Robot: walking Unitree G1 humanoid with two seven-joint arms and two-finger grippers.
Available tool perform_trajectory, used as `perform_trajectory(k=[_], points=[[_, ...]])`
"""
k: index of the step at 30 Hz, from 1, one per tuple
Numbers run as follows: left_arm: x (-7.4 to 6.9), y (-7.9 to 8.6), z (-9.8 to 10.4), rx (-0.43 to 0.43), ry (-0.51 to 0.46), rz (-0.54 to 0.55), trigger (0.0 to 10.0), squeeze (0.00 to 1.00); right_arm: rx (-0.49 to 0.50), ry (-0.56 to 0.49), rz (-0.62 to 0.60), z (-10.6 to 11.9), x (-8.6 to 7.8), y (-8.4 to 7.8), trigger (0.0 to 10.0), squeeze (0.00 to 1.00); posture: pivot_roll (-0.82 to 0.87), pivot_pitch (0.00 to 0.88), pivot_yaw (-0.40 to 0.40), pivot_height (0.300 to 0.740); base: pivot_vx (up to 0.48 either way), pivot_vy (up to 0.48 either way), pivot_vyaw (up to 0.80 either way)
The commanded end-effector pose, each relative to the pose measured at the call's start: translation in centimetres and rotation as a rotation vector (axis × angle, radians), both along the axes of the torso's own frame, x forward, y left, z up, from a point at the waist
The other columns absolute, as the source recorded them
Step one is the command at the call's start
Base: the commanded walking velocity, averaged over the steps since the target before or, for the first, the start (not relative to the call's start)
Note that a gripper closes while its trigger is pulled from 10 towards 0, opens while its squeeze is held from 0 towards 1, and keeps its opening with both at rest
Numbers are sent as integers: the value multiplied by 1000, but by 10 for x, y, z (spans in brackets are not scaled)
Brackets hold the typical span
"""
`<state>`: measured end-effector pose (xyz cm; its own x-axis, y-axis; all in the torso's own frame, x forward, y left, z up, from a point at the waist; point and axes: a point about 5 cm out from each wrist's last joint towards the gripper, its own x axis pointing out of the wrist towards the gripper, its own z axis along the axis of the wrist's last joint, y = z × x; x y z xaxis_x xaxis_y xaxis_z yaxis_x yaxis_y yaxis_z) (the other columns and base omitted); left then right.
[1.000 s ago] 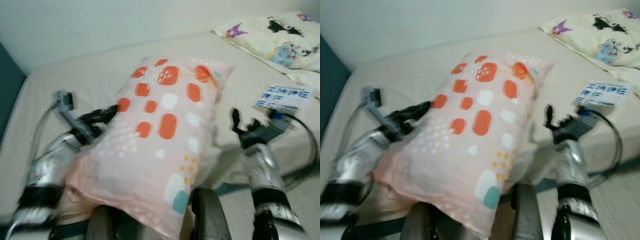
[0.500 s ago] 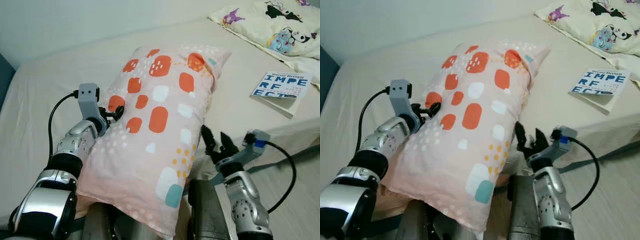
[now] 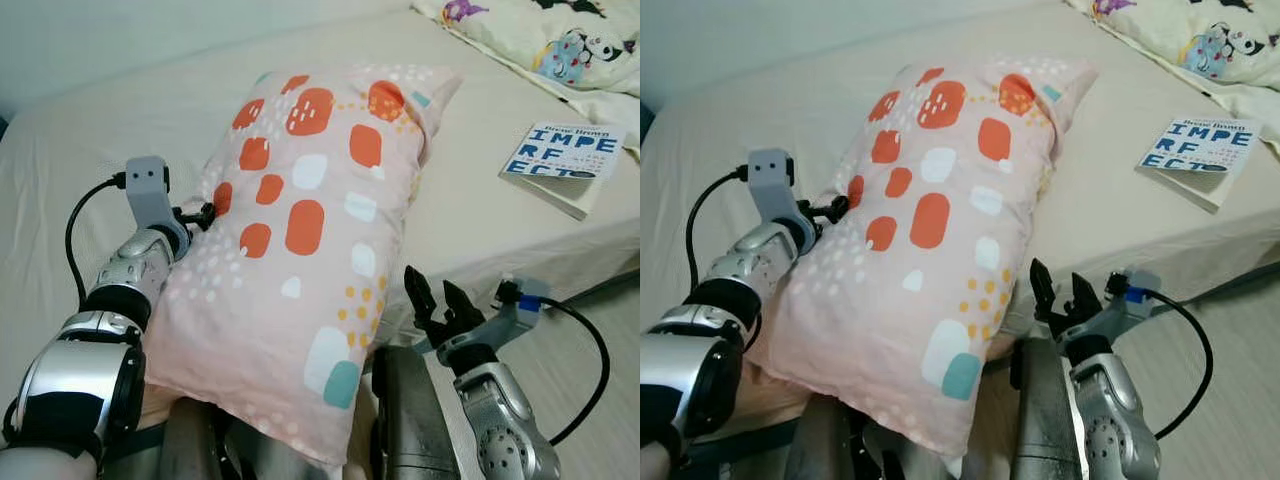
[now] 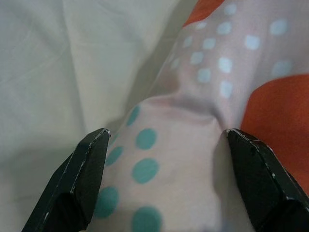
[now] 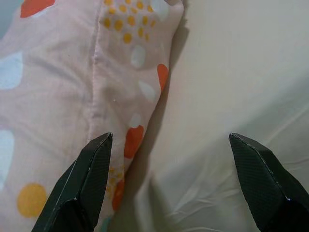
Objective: Clean up the room
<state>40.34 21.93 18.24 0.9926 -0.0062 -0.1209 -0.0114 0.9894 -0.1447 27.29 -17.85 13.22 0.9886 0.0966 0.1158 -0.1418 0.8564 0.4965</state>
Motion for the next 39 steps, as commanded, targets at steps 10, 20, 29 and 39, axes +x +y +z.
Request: perform_trajectory(k=[10, 20, 29, 39], points=[[-36, -10, -78, -206, 300, -322, 10000, 0, 20, 33, -16, -2, -6, 0, 10000, 0, -211, 403, 72, 550, 0, 0, 0], [-66, -37, -96, -599, 394, -761, 10000, 0, 25, 41, -40, 0, -7, -5, 10000, 0, -205, 394, 81, 550, 0, 0, 0], [-79, -48, -98, -885, 337, -886, 10000, 0, 29, 39, -51, 1, -2, -7, 10000, 0, -187, 368, 85, 550, 0, 0, 0], [-95, -74, -98, -1129, 231, -1000, 0, 0, 29, 32, -59, 2, 8, -8, 10000, 0, -165, 320, 91, 550, 0, 0, 0]])
